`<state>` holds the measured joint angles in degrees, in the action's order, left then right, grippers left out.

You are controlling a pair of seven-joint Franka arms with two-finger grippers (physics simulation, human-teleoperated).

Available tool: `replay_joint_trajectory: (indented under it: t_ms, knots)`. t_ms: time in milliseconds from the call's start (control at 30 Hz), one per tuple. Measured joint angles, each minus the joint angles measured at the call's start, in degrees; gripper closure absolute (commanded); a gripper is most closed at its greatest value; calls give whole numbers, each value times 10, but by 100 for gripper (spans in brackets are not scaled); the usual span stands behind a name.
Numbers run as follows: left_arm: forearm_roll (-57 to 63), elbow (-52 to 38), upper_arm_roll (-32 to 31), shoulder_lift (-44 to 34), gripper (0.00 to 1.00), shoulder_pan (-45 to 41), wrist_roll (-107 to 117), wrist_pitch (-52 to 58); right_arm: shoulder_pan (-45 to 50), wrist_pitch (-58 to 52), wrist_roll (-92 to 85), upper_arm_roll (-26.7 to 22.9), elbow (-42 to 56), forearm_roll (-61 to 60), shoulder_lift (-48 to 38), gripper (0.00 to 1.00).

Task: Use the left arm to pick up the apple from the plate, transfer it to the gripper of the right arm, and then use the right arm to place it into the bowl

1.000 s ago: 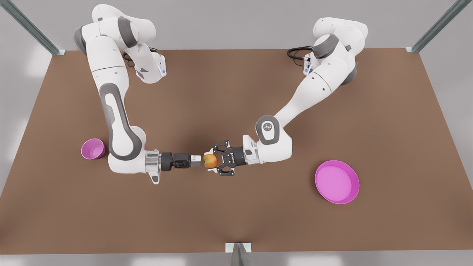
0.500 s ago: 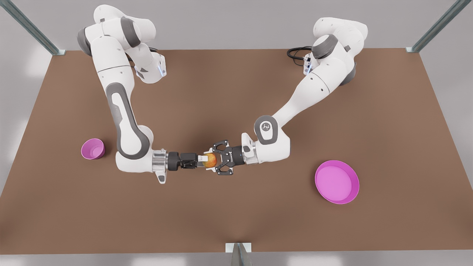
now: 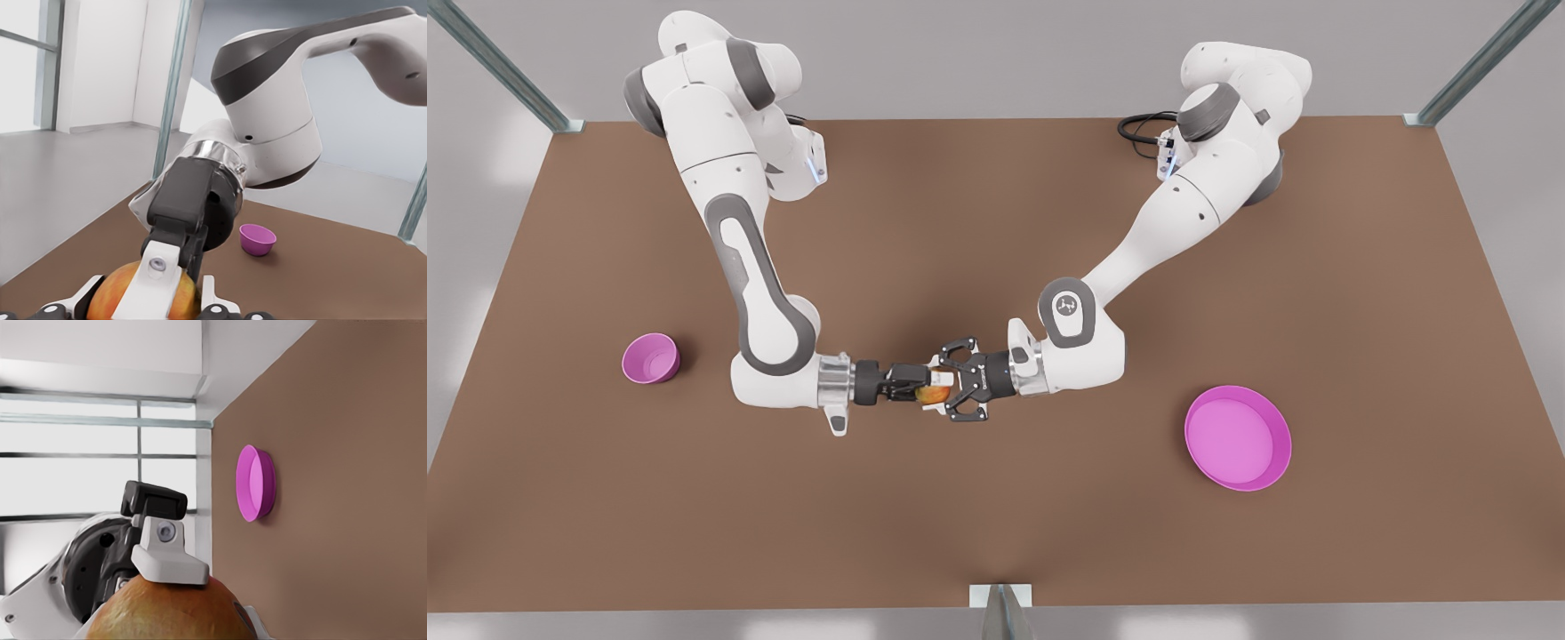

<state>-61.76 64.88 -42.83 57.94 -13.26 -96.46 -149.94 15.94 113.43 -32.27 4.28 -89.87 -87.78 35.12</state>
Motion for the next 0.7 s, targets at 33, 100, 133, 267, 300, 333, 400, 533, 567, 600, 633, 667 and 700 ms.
replay_joint_trajectory:
  t_ms: [33,100,133,267,300,333,400,533,567,600,633,667,700]
  knots:
    - [0,0,0,0,0,0,-2,0,0,2,-1,0,0,0,0,40]
    - [-2,0,0,0,0,0,-4,0,0,5,-2,0,0,-1,0,40]
    - [-3,0,0,0,0,0,-6,1,-1,6,-2,0,1,-1,0,40]
    - [-6,0,0,0,0,0,-10,1,-9,7,-4,-1,-2,3,0,40]
    - [-6,0,1,0,0,0,-11,1,-12,7,-5,-1,-4,4,0,40]
    - [-6,0,1,0,0,1,-12,1,-14,6,-6,-2,-4,4,0,40]
    - [-7,2,2,0,0,3,-14,1,-25,5,-7,-2,-7,12,-2,40]
    - [8,39,3,-13,0,66,-15,21,-74,-10,-9,-2,-48,96,-42,40]
    - [55,59,5,-24,0,101,-3,42,-84,-12,-10,-2,-66,130,-61,40]
    - [139,66,1,-36,0,141,21,80,-95,-14,-10,-2,-83,173,-79,40]
    - [229,67,-1,-62,0,182,50,130,-106,-16,-9,-3,-96,223,-98,40]
    - [324,68,-2,-99,0,215,83,187,-112,-18,-7,-3,-109,279,-116,40]
    - [421,68,-1,-144,0,235,119,251,-118,-20,-5,-3,-123,338,-132,40]
